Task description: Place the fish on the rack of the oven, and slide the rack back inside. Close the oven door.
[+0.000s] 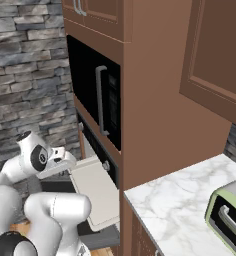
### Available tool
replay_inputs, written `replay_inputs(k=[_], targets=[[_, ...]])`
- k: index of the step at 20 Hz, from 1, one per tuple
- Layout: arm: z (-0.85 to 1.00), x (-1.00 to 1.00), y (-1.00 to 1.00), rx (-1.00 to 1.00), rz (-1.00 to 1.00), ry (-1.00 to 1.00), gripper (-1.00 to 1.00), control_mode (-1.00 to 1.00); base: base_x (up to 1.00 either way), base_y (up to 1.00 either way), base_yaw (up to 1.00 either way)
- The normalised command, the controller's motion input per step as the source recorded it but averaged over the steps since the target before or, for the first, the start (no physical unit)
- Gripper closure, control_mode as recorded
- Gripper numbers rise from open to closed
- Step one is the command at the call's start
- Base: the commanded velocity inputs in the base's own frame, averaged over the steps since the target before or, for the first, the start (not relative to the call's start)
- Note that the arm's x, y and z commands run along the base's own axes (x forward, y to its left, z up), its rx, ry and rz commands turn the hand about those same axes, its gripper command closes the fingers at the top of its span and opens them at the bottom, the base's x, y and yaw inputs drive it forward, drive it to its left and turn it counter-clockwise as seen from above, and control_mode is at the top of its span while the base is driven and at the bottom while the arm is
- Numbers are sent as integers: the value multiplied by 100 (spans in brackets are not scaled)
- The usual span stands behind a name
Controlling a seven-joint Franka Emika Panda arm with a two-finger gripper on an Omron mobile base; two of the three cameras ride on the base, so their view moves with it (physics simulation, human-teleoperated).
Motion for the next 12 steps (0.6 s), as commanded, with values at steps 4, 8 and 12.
replay_inputs(k=[4,8,12], targets=[[-60,83,0,0,-27,4,100,-100,0,0,0],[-73,63,0,0,-18,5,100,-100,0,0,0],[-66,59,1,0,-12,3,100,-100,0,0,0]])
